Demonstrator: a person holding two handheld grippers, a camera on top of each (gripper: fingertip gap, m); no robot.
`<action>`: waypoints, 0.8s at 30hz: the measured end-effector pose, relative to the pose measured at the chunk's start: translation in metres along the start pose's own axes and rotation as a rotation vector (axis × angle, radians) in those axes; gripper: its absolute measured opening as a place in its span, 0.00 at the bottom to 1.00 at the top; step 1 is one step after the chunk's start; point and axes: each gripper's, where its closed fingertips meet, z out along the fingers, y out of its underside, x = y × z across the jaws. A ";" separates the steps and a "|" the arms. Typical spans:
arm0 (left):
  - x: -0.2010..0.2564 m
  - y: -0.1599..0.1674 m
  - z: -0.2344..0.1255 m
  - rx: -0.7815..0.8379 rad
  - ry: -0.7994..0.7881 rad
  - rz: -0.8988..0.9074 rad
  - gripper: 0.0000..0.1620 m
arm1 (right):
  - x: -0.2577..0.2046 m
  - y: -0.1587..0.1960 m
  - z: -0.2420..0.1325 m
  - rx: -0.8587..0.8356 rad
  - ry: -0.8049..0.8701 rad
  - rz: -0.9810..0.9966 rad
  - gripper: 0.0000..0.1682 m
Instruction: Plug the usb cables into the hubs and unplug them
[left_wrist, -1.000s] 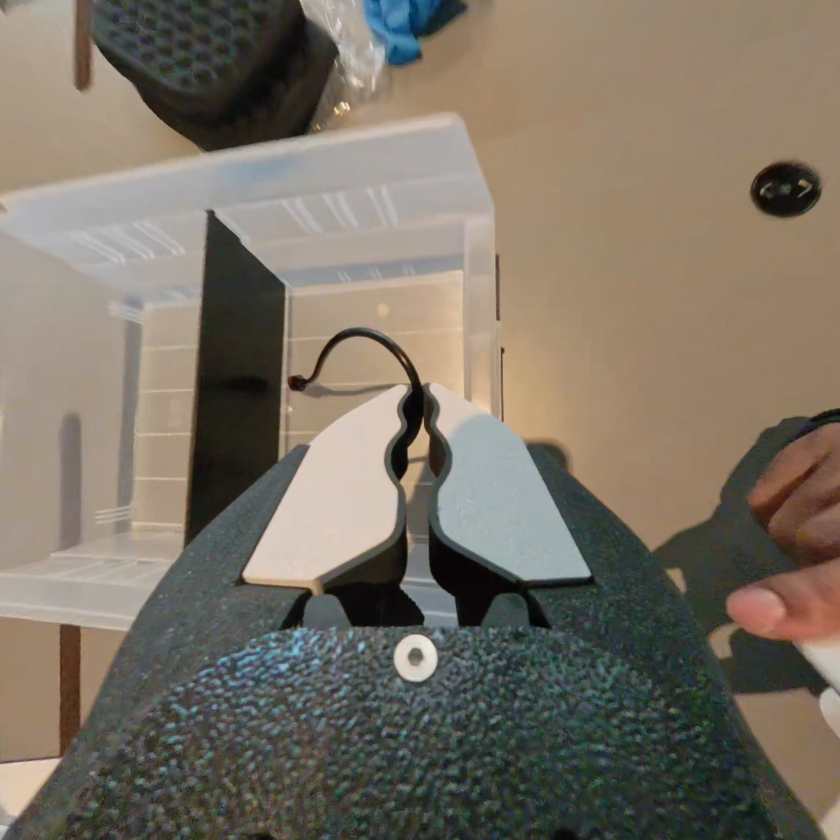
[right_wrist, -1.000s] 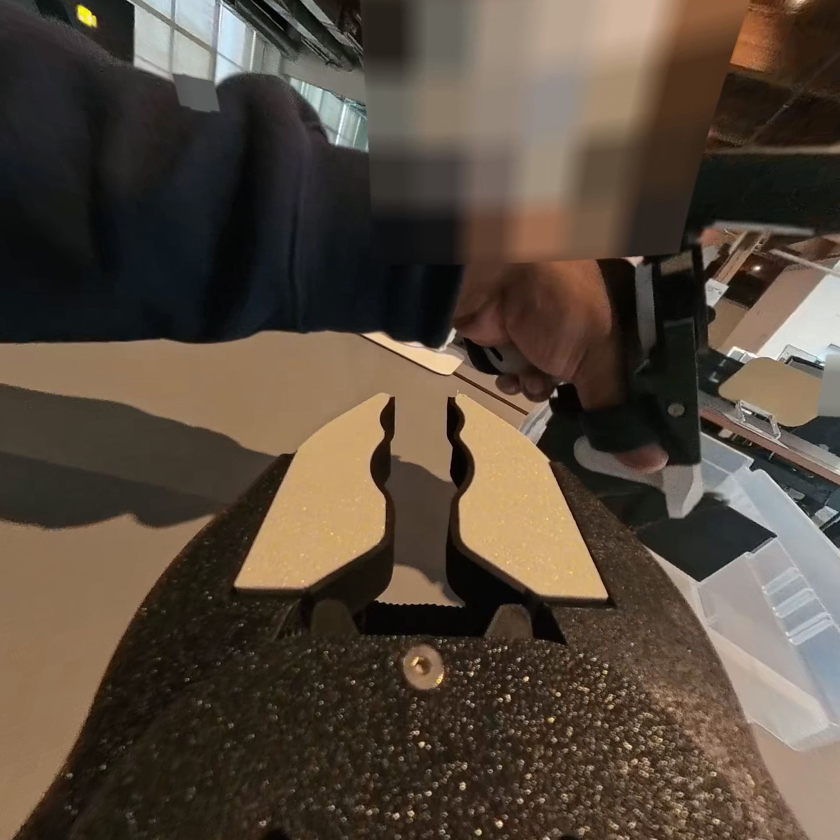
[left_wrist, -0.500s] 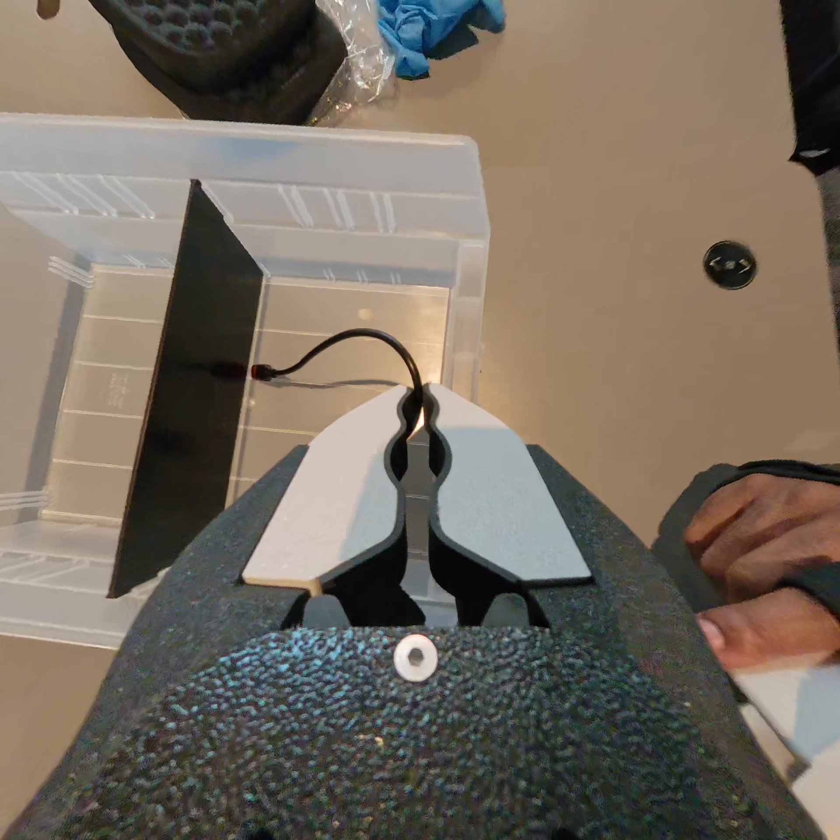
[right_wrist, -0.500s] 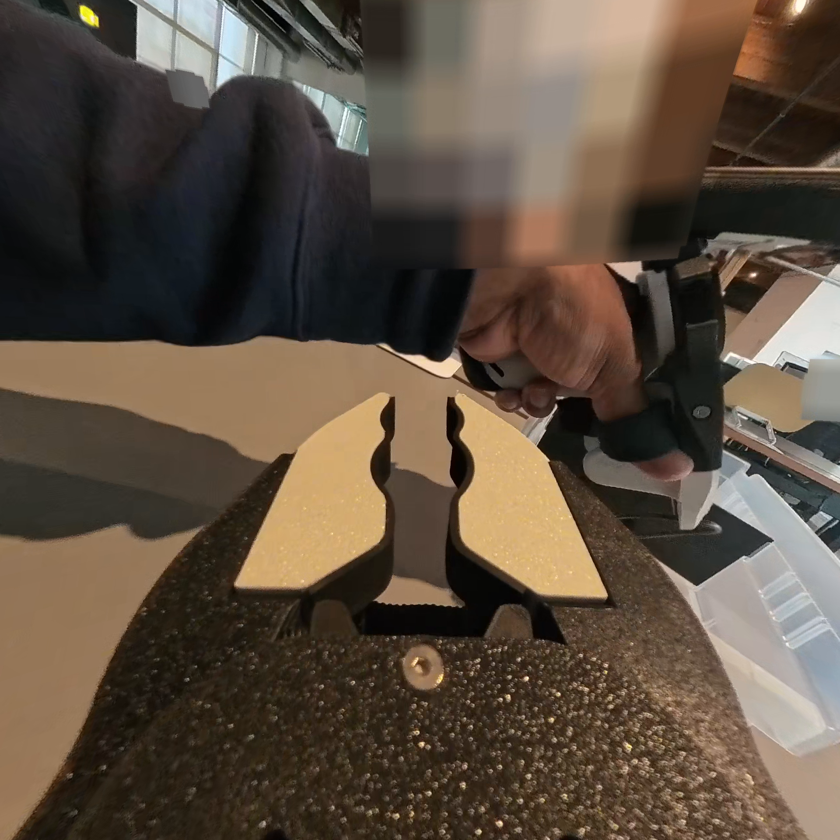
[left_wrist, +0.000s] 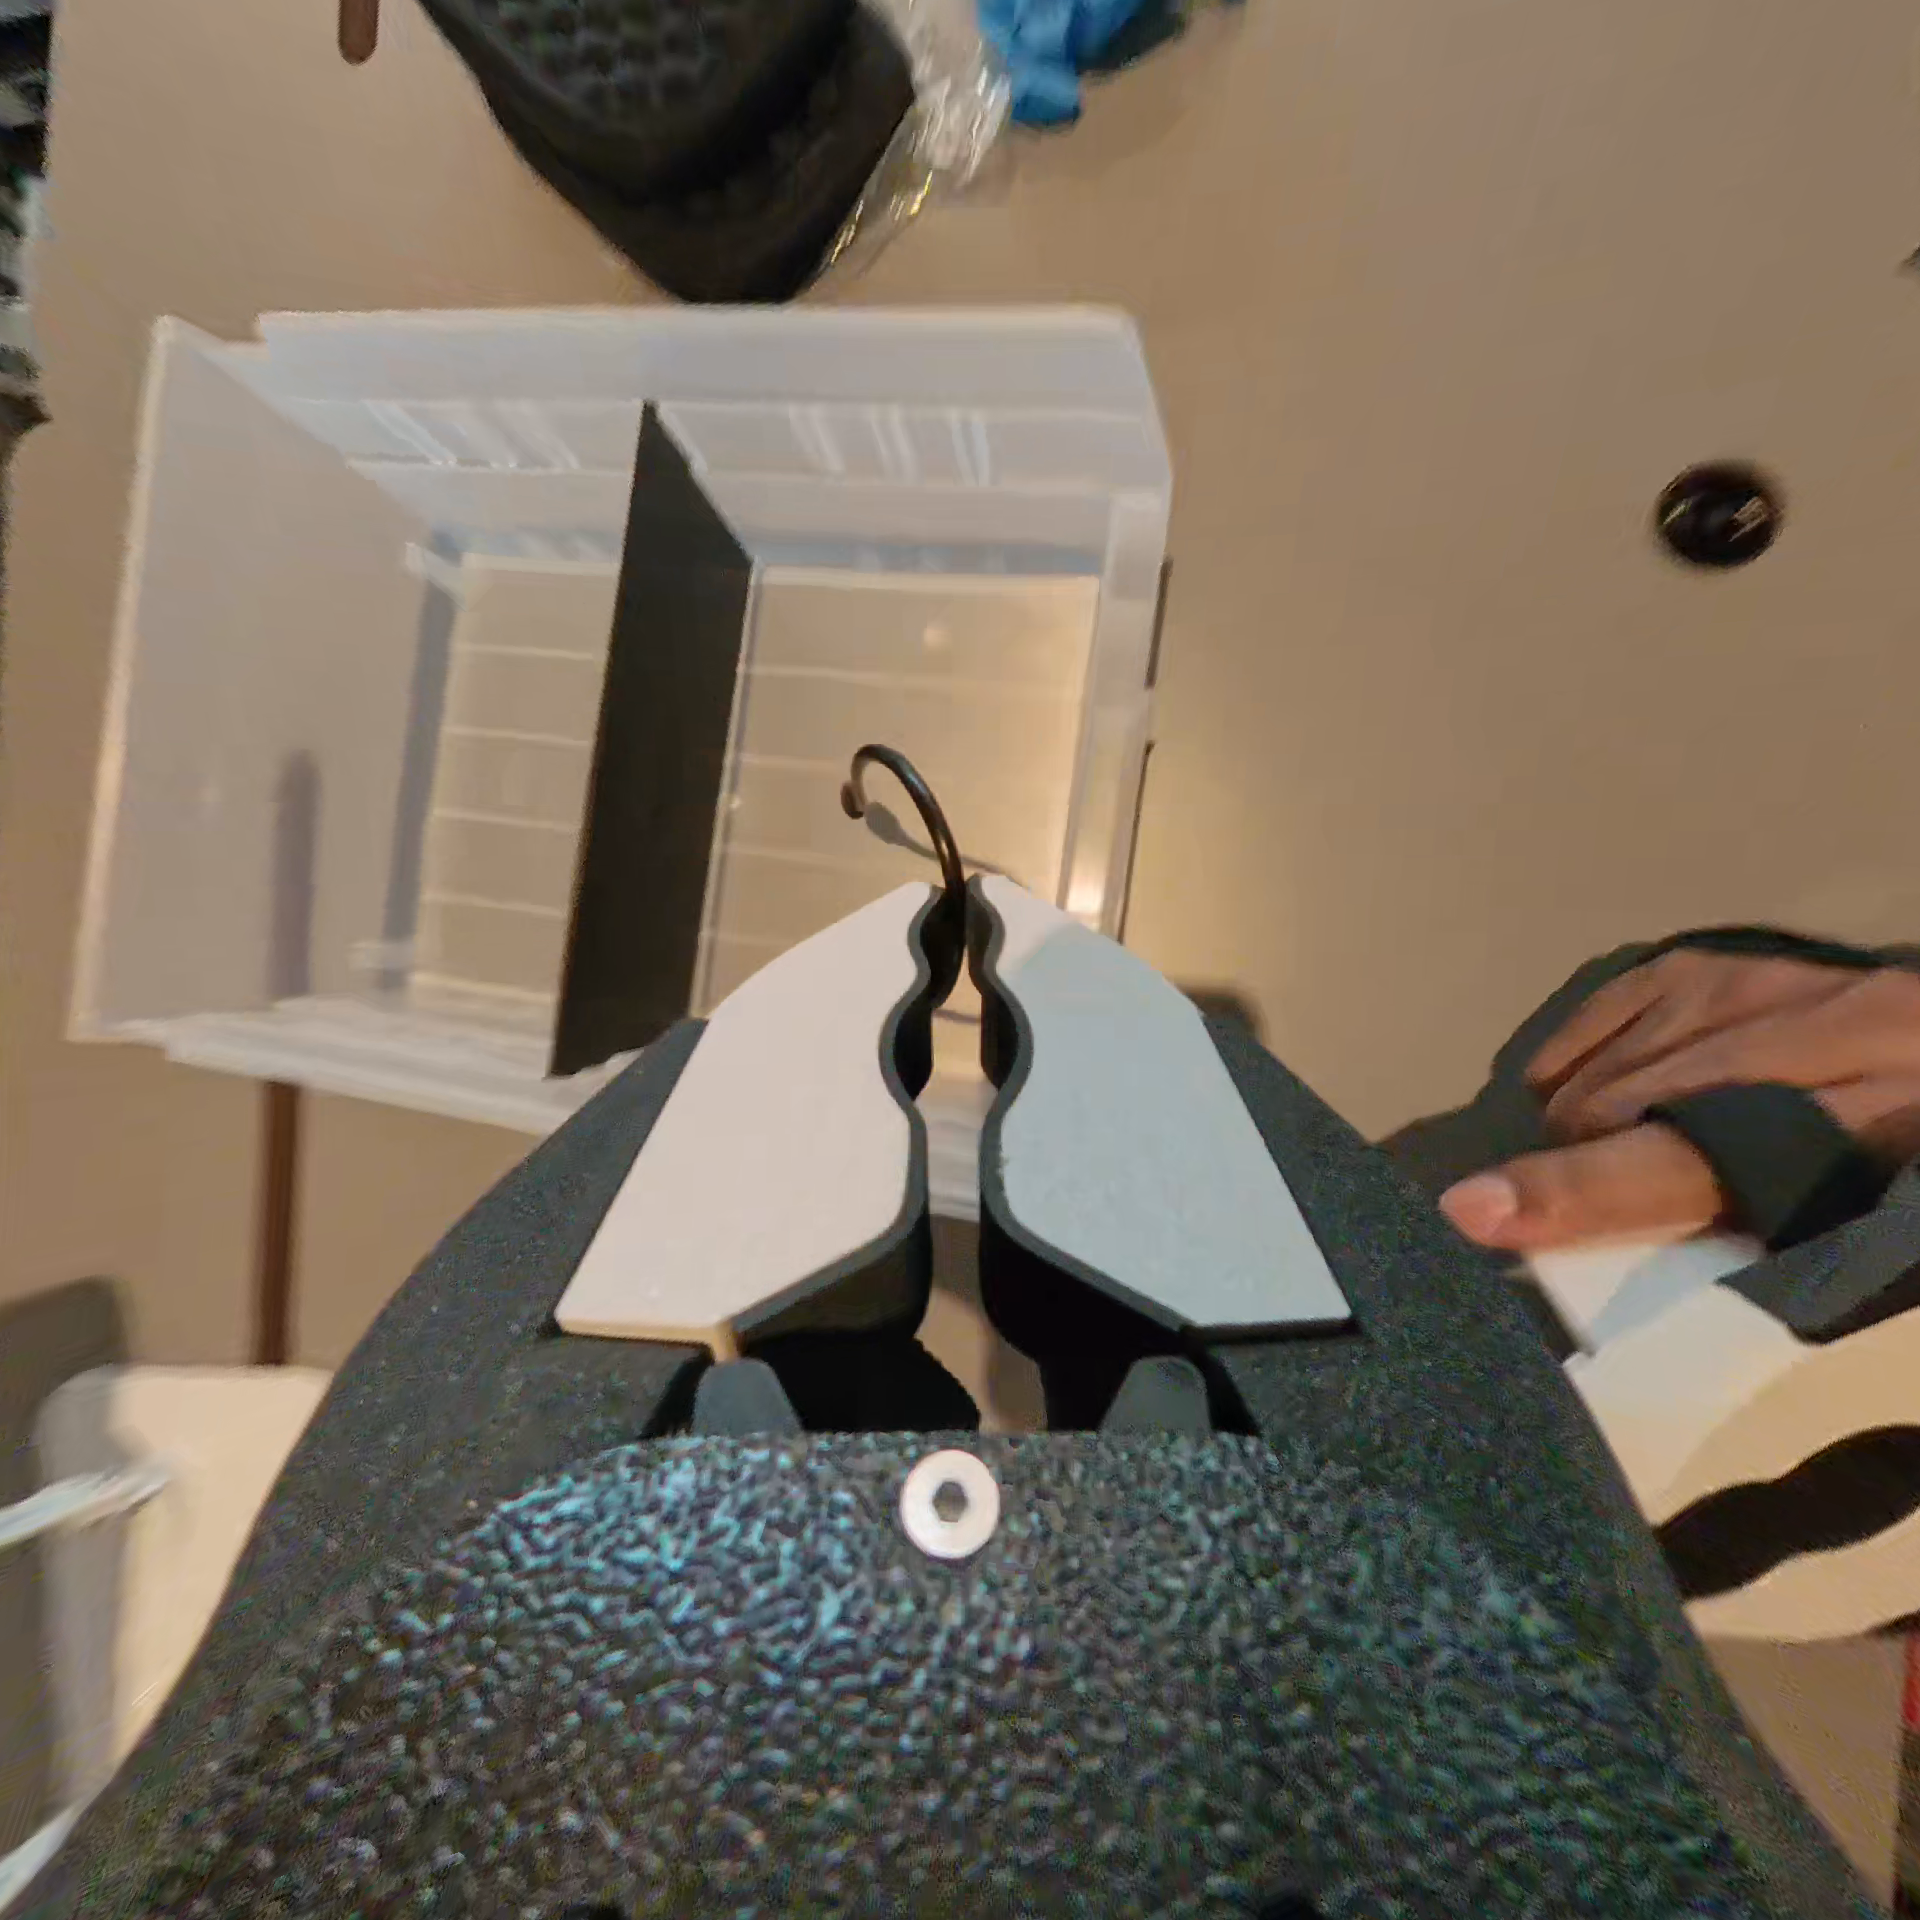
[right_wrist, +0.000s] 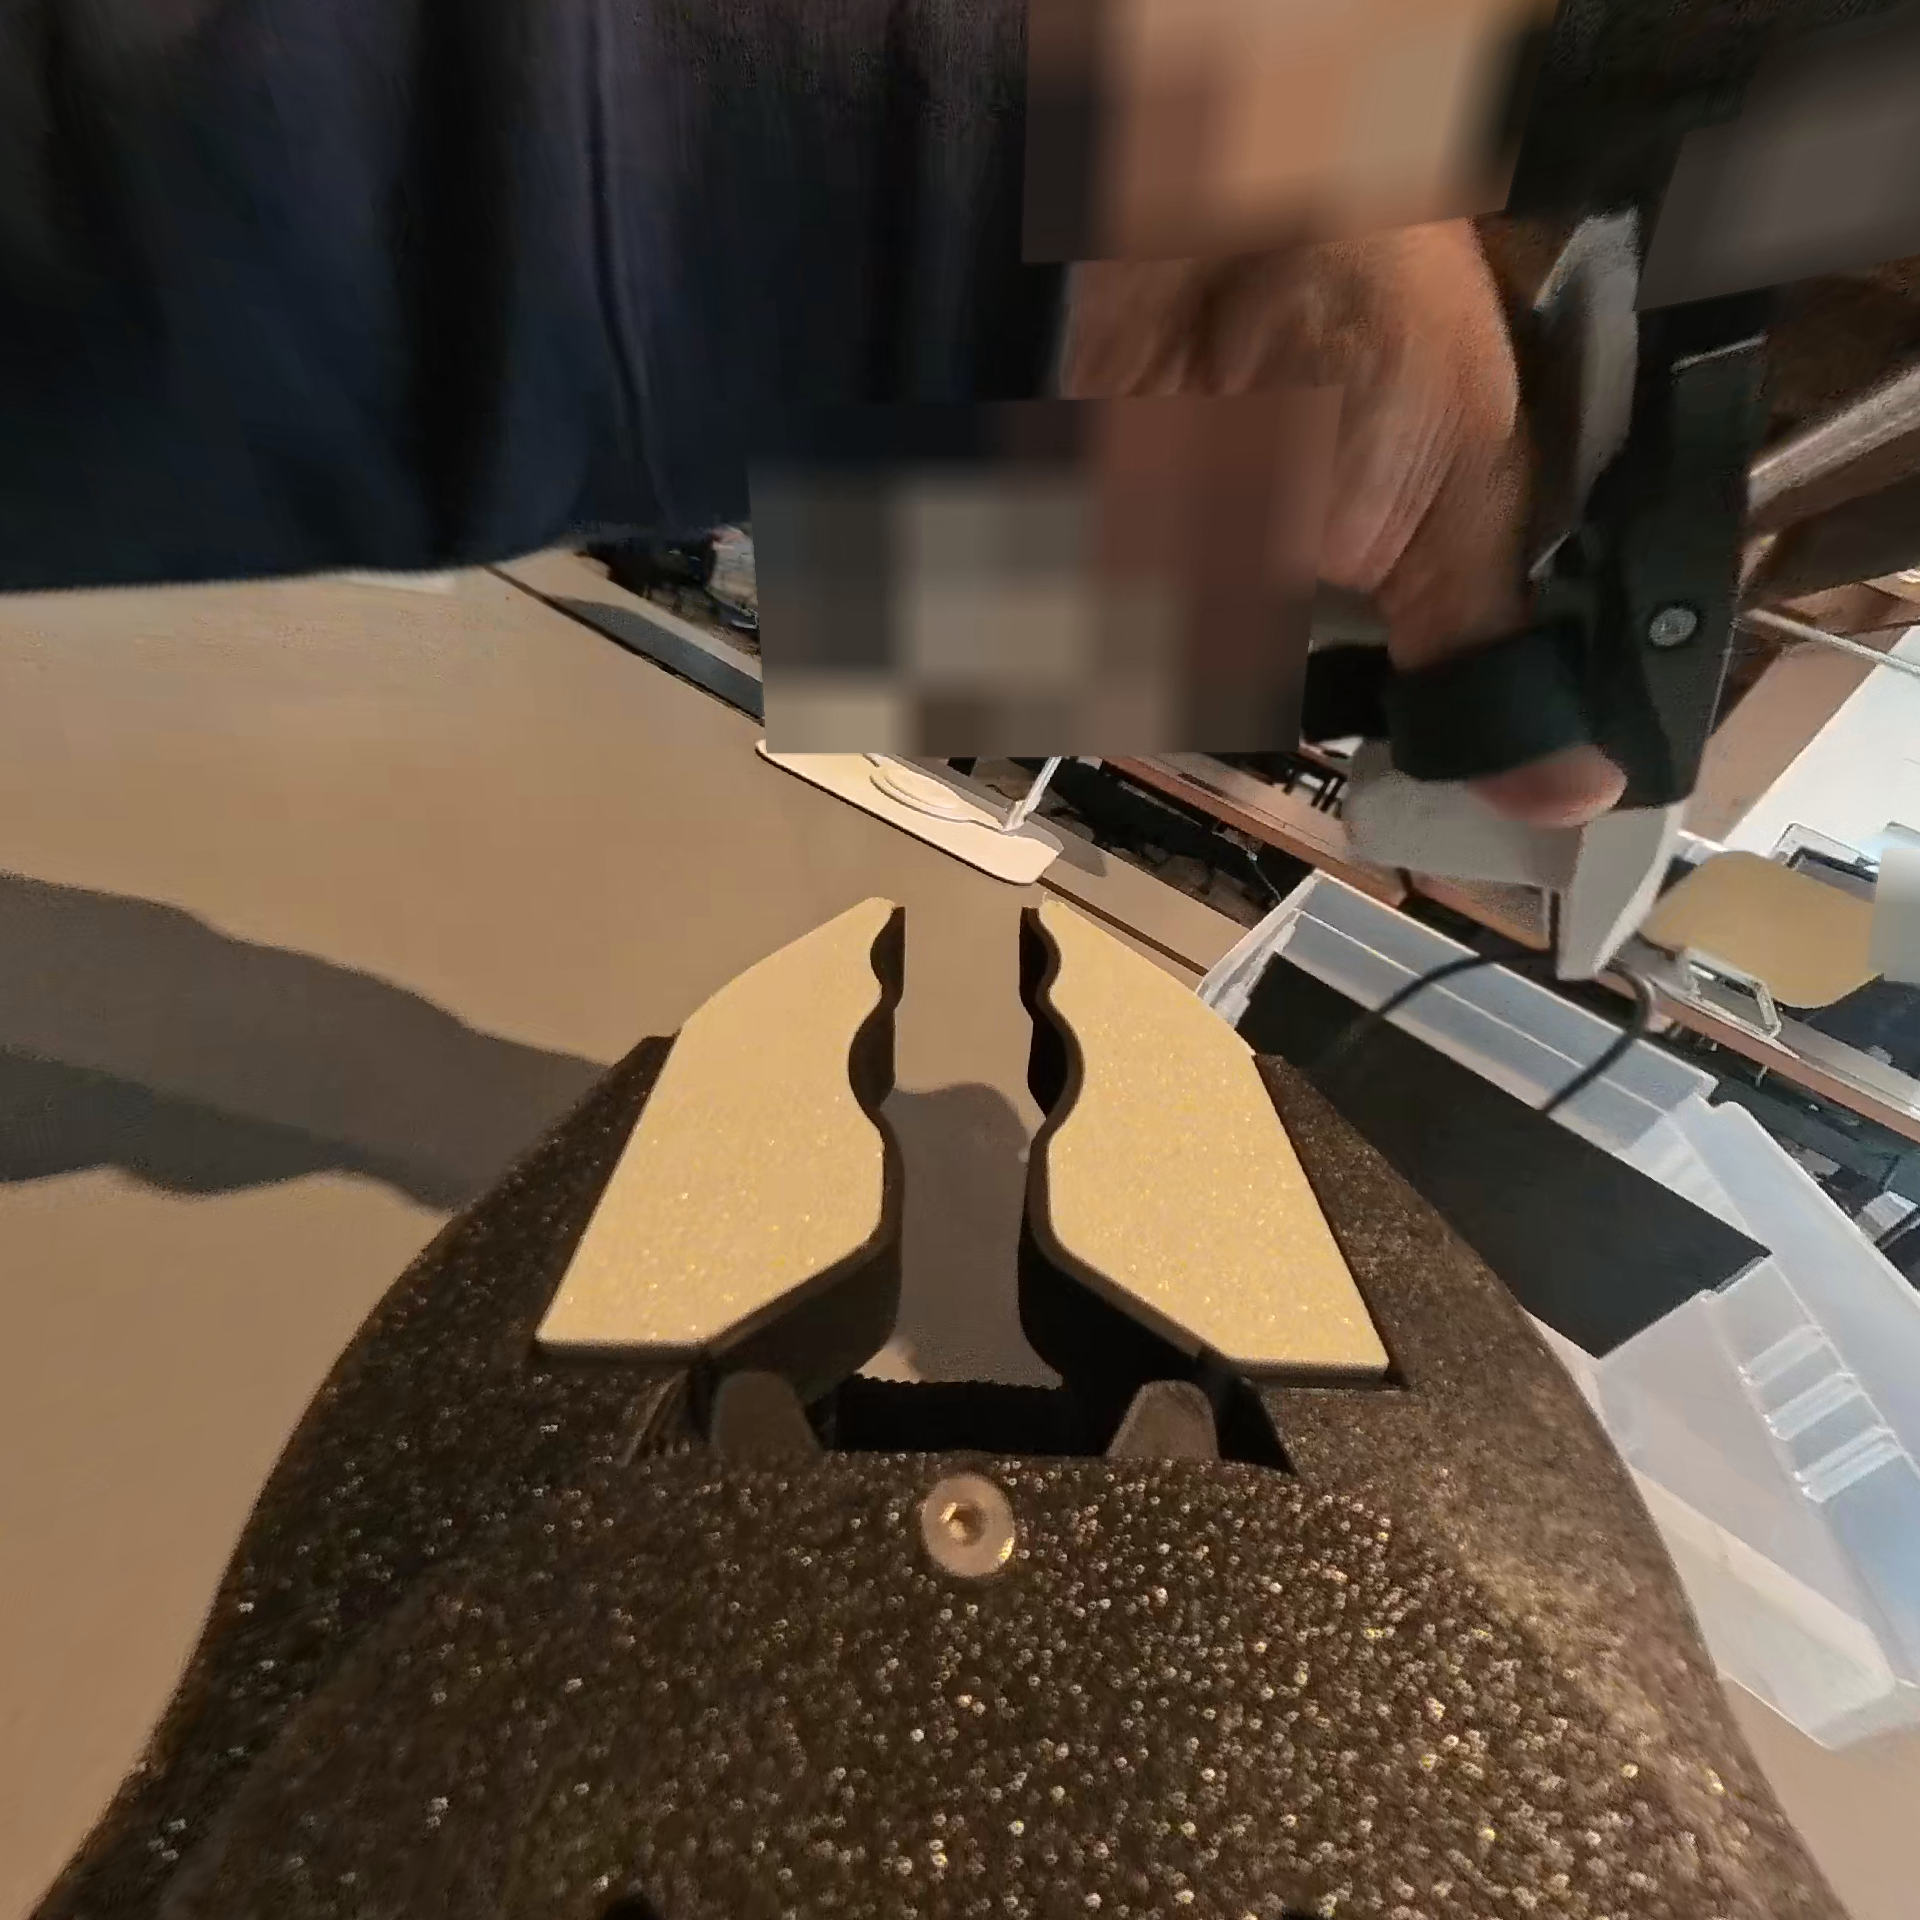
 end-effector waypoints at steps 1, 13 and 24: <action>-0.003 0.003 -0.003 -0.050 -0.036 0.029 0.02 | -0.001 0.000 0.000 0.000 -0.004 0.000 0.12; 0.003 0.004 0.064 -0.411 0.049 0.005 0.02 | 0.000 -0.009 -0.007 0.051 0.002 0.004 0.12; 0.018 -0.034 0.128 -0.231 0.332 -0.262 0.04 | 0.010 -0.013 -0.013 0.089 0.018 0.064 0.12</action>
